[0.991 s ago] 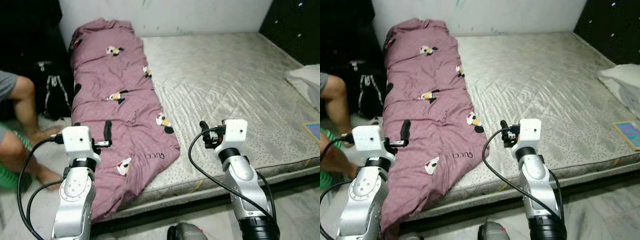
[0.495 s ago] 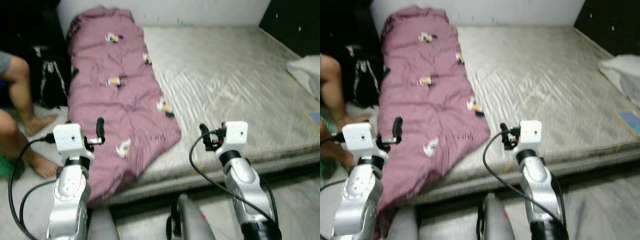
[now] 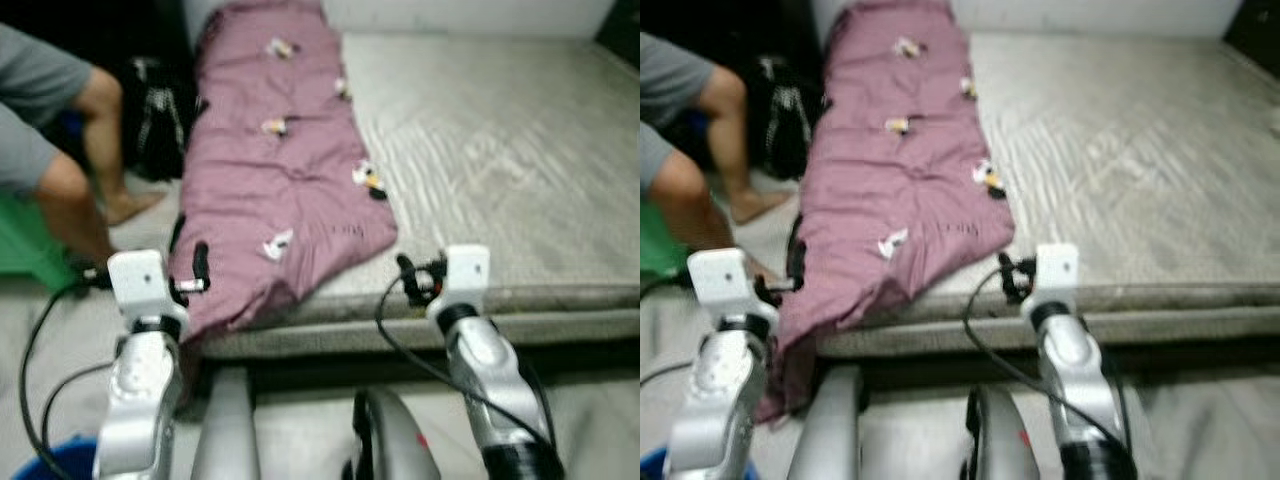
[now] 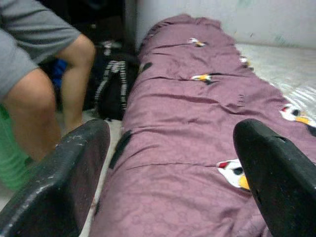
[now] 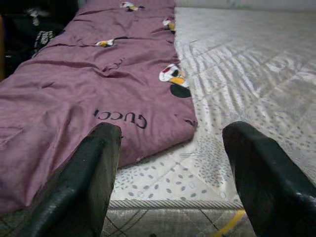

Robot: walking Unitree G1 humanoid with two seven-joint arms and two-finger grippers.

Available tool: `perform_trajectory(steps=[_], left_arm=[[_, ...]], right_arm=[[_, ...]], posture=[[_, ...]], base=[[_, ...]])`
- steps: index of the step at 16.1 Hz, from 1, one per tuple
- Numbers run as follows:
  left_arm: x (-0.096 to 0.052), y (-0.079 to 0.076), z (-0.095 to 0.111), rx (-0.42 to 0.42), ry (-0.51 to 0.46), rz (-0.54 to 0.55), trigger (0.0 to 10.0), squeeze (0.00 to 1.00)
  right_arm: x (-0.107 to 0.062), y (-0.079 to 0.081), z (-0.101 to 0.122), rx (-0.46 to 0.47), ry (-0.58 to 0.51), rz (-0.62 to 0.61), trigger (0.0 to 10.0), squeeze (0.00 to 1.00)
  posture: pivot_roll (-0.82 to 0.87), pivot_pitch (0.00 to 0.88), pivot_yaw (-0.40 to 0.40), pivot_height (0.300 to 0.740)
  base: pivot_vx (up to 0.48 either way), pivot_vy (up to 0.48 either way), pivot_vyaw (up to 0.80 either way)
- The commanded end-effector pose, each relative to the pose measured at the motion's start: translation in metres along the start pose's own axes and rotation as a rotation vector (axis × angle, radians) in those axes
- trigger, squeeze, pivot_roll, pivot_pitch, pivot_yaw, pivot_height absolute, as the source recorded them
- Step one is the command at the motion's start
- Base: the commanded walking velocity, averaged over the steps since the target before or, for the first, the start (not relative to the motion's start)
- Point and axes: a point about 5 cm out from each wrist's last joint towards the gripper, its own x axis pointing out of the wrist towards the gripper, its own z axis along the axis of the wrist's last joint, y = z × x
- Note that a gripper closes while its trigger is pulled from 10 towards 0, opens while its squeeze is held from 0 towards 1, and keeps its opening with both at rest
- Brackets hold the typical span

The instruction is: Clean up the room

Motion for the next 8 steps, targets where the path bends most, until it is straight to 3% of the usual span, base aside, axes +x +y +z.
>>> perform_trajectory(steps=[1, 8], left_arm=[[0.0007, -0.0052, 0.0061, -0.007, -0.027, -0.030, 10.0, 0.00], [-0.0004, -0.0050, 0.0034, -0.033, -0.011, -0.034, 10.0, 0.00]], right_arm=[[-0.0001, -0.0035, 0.0030, -0.010, -0.002, -0.010, 10.0, 0.00], [-0.0012, -0.0048, 0.0026, -0.016, 0.007, -0.009, 10.0, 0.00]], posture=[[0.02, 0.085, -0.060, 0.606], [0.01, 0.084, -0.064, 0.606]], base=[[0.274, 0.000, 0.00], [0.351, 0.000, 0.00]])
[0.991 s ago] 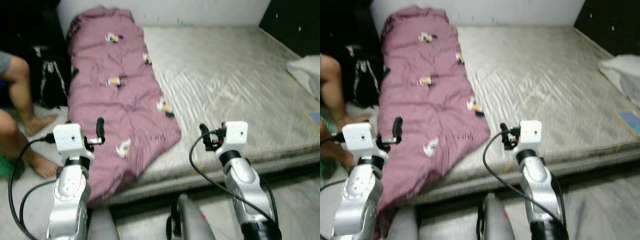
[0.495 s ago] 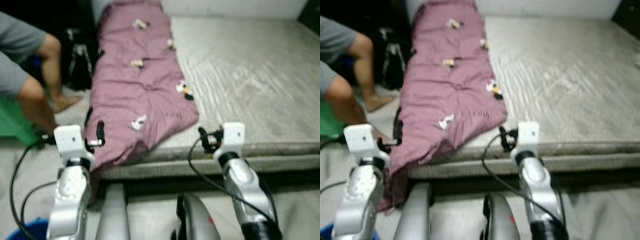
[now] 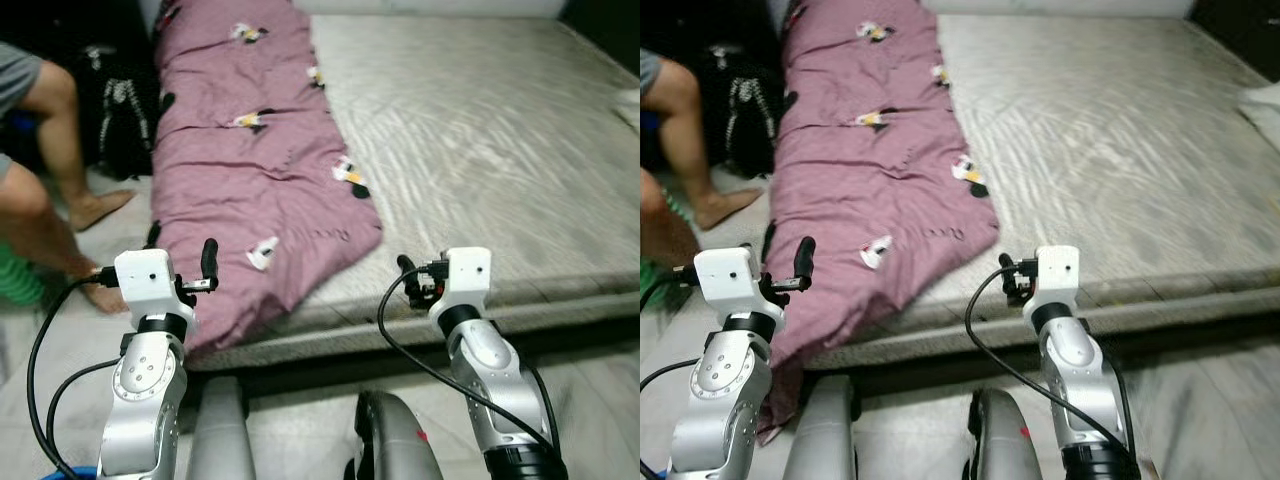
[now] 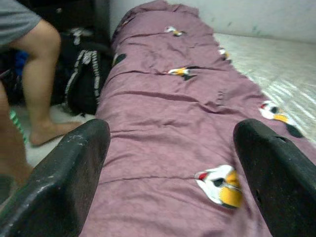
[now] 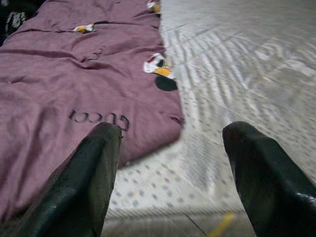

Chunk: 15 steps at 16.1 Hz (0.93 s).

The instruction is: Clean up the room

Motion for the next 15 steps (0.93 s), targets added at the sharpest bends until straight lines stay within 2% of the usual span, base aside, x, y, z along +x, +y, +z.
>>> perform_trajectory(steps=[1, 5, 9, 12, 15], left_arm=[[0.000, -0.001, 0.002, -0.008, -0.003, -0.004, 10.0, 0.00], [0.002, -0.002, 0.001, -0.012, 0.000, -0.003, 10.0, 0.00], [0.005, -0.002, 0.002, -0.008, 0.004, 0.016, 10.0, 0.00], [0.009, 0.006, -0.013, -0.029, 0.104, 0.061, 10.0, 0.00], [0.024, 0.014, -0.026, -0.025, 0.191, 0.091, 10.0, 0.00]], right_arm=[[0.001, -0.002, 0.005, -0.007, -0.011, -0.004, 10.0, 0.00], [0.001, -0.002, 0.004, -0.016, -0.009, 0.001, 10.0, 0.00], [0.000, -0.002, 0.004, -0.020, -0.004, 0.001, 10.0, 0.00], [-0.001, -0.004, 0.005, -0.020, -0.004, -0.007, 10.0, 0.00], [-0.002, -0.005, 0.011, -0.026, -0.022, -0.010, 10.0, 0.00]], posture=[[0.01, 0.083, -0.065, 0.606], [0.01, 0.076, -0.067, 0.606], [0.01, 0.084, -0.073, 0.606], [-0.01, 0.093, -0.077, 0.576], [-0.03, 0.116, -0.070, 0.556]], base=[[0.371, 0.000, 0.00], [0.349, 0.000, 0.00], [0.000, 0.000, 0.00], [0.000, 0.000, 0.00], [0.000, 0.000, 0.00]])
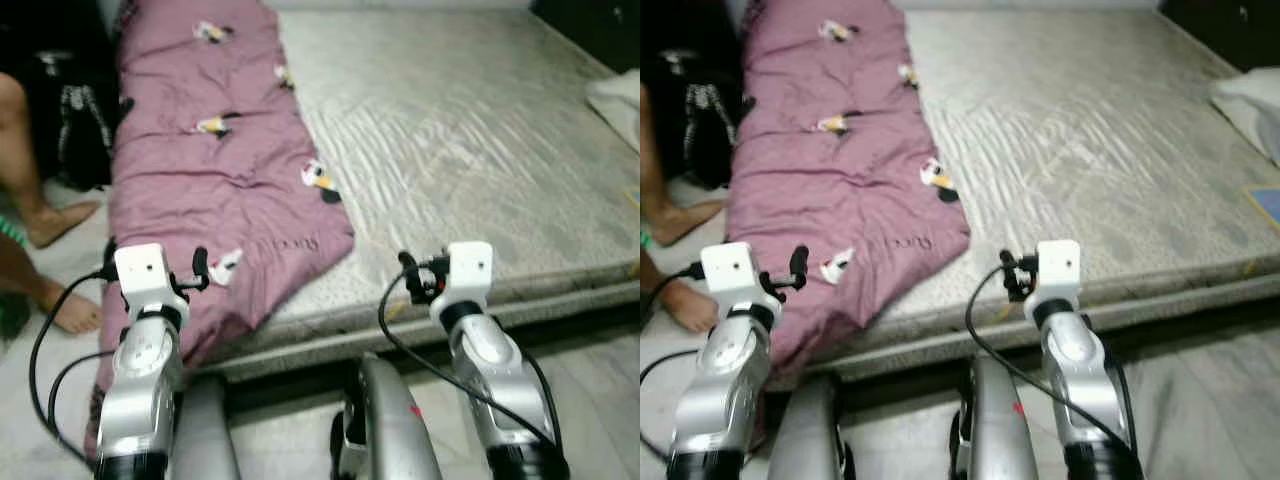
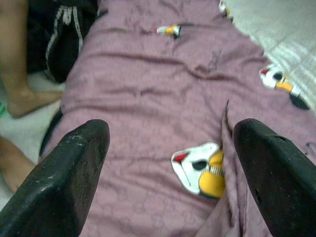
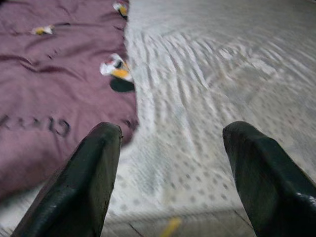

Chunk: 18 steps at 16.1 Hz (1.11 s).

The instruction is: Clean up the room

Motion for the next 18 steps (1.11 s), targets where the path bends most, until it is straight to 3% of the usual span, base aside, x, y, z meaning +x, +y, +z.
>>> perform_trajectory(steps=[1, 5, 8, 9, 12, 16, 18], left_arm=[[0.011, 0.000, -0.003, 0.009, 0.048, 0.013, 10.0, 0.00], [0.030, -0.004, -0.009, 0.015, 0.115, 0.006, 10.0, 0.00], [0.047, -0.009, -0.020, 0.084, 0.204, -0.019, 10.0, 0.00], [0.055, -0.014, -0.023, 0.142, 0.242, -0.045, 10.0, 0.00], [0.065, -0.029, -0.030, 0.208, 0.318, -0.161, 10.0, 0.00], [0.056, -0.073, -0.045, 0.396, 0.367, -0.495, 10.0, 0.00], [0.030, -0.106, -0.070, 0.592, 0.384, -0.775, 10.0, 0.00]], right_arm=[[-0.002, -0.006, 0.009, -0.012, -0.027, -0.014, 10.0, 0.00], [-0.012, -0.025, 0.010, -0.063, -0.012, -0.059, 10.0, 0.00], [-0.021, -0.035, 0.009, -0.087, -0.005, -0.091, 10.0, 0.00], [-0.025, -0.037, 0.010, -0.095, -0.004, -0.097, 10.0, 0.00], [-0.034, -0.042, 0.010, -0.111, 0.011, -0.109, 10.0, 0.00], [-0.033, -0.043, 0.012, -0.115, 0.012, -0.120, 10.0, 0.00], [-0.029, -0.042, 0.015, -0.117, 0.004, -0.122, 10.0, 0.00]], posture=[[-0.05, 0.123, -0.067, 0.556], [-0.08, 0.129, -0.070, 0.556], [-0.11, 0.134, -0.072, 0.556], [-0.12, 0.136, -0.073, 0.556], [-0.14, 0.140, -0.070, 0.556], [-0.14, 0.136, -0.069, 0.556], [-0.14, 0.128, -0.072, 0.556]], base=[[0.000, 0.000, 0.00], [0.000, 0.000, 0.00], [0.000, 0.000, 0.00], [0.000, 0.000, 0.00], [0.000, 0.000, 0.00], [0.000, 0.000, 0.00], [0.000, 0.000, 0.00]])
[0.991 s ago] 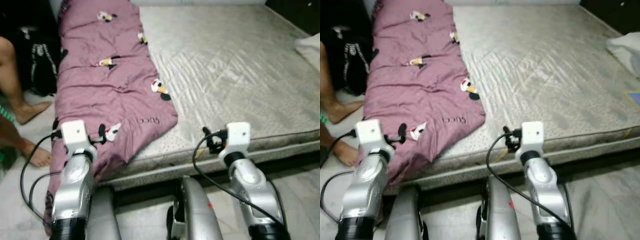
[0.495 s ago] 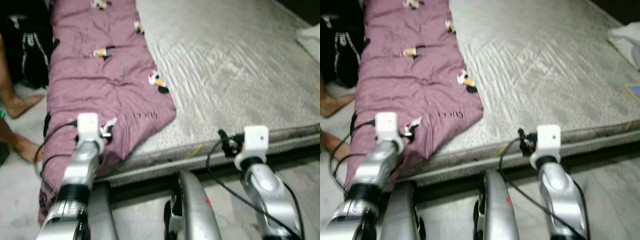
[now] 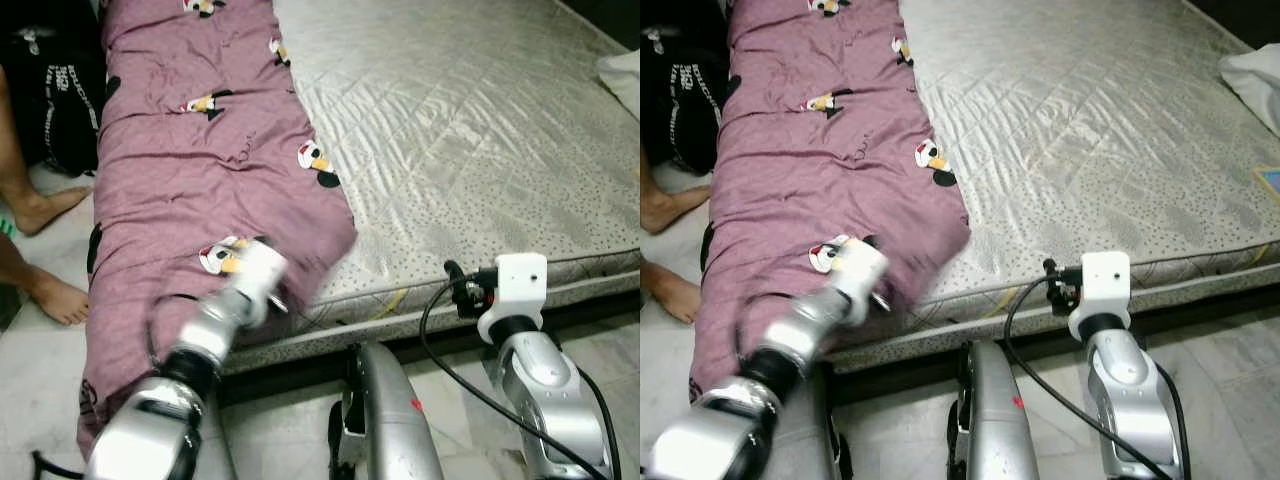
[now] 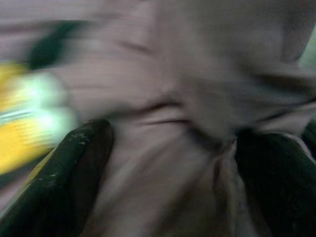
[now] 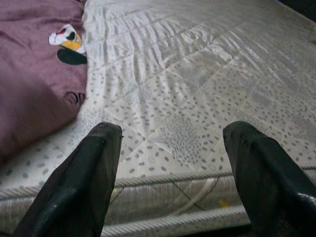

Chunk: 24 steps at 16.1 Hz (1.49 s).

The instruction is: Clean up the room

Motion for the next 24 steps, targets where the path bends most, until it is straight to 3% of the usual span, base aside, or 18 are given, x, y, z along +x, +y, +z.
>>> perform_trajectory(steps=[1, 3, 6, 7, 8, 9, 10, 12, 13, 15, 17, 20, 21, 24], left_arm=[[0.002, -0.021, -0.002, 0.140, 0.000, -0.108, 10.0, 0.00], [0.002, -0.028, 0.000, 0.248, -0.022, -0.151, 10.0, 0.00], [0.000, -0.032, 0.011, 0.273, -0.098, -0.159, 10.0, 0.00], [-0.002, -0.028, 0.017, 0.276, -0.151, -0.116, 10.0, 0.00], [-0.009, -0.016, 0.034, 0.259, -0.284, 0.009, 10.0, 0.00], [-0.012, -0.011, 0.039, 0.237, -0.321, 0.048, 10.0, 0.00], [-0.027, 0.001, 0.051, 0.172, -0.439, 0.147, 10.0, 0.00], [-0.046, 0.008, 0.055, 0.120, -0.524, 0.221, 10.0, 0.00], [-0.054, 0.010, 0.053, 0.091, -0.545, 0.254, 10.0, 0.00], [-0.078, 0.020, 0.042, -0.073, -0.589, 0.386, 10.0, 0.00], [-0.110, 0.029, 0.015, -0.251, -0.569, 0.603, 10.0, 0.00], [-0.135, 0.029, -0.014, -0.338, -0.497, 0.684, 10.0, 0.00], [-0.151, 0.031, -0.023, -0.348, -0.485, 0.714, 10.0, 0.00], [-0.171, 0.027, -0.028, -0.358, -0.480, 0.725, 10.0, 0.00]], right_arm=[[0.001, -0.003, 0.000, -0.009, 0.005, -0.017, 10.0, 0.00], [0.002, -0.002, -0.001, -0.009, 0.007, -0.016, 10.0, 0.00], [0.007, 0.002, 0.000, -0.004, -0.003, -0.013, 10.0, 0.00], [0.009, 0.003, 0.001, 0.002, -0.010, -0.012, 10.0, 0.00], [0.013, 0.005, 0.002, 0.010, -0.019, -0.010, 10.0, 0.00], [0.014, 0.006, 0.003, 0.015, -0.023, -0.009, 10.0, 0.00], [0.021, 0.006, 0.005, 0.021, -0.036, -0.010, 10.0, 0.00], [0.030, 0.007, 0.009, 0.026, -0.051, -0.012, 10.0, 0.00], [0.034, 0.008, 0.011, 0.033, -0.062, -0.008, 10.0, 0.00], [0.045, 0.016, 0.015, 0.056, -0.073, 0.029, 10.0, 0.00], [0.059, 0.034, 0.009, 0.079, -0.028, 0.130, 10.0, 0.00], [0.071, 0.053, -0.010, 0.032, 0.070, 0.232, 10.0, 0.00], [0.078, 0.062, -0.018, 0.026, 0.118, 0.269, 10.0, 0.00], [0.089, 0.090, -0.023, 0.009, 0.198, 0.373, 10.0, 0.00]], posture=[[-0.13, 0.125, -0.073, 0.556], [-0.13, 0.120, -0.073, 0.556], [-0.11, 0.105, -0.066, 0.556], [-0.10, 0.100, -0.063, 0.556], [-0.09, 0.093, -0.059, 0.556], [-0.09, 0.091, -0.055, 0.556], [-0.07, 0.082, -0.052, 0.556], [-0.05, 0.079, -0.050, 0.556], [-0.03, 0.076, -0.049, 0.556], [0.00, 0.076, -0.047, 0.556], [0.04, 0.077, -0.048, 0.556], [0.10, 0.092, -0.051, 0.556], [0.13, 0.097, -0.056, 0.556], [0.17, 0.110, -0.064, 0.556]], base=[[0.000, 0.000, 0.00], [0.000, 0.000, 0.00], [0.000, 0.000, 0.00], [0.000, 0.000, 0.00], [0.000, 0.000, 0.00], [0.000, 0.000, 0.00], [0.000, 0.000, 0.00], [0.000, 0.000, 0.00], [0.000, 0.000, 0.00], [0.000, 0.000, 0.00], [0.000, 0.000, 0.00], [0.000, 0.000, 0.00], [0.000, 0.000, 0.00], [0.000, 0.000, 0.00]])
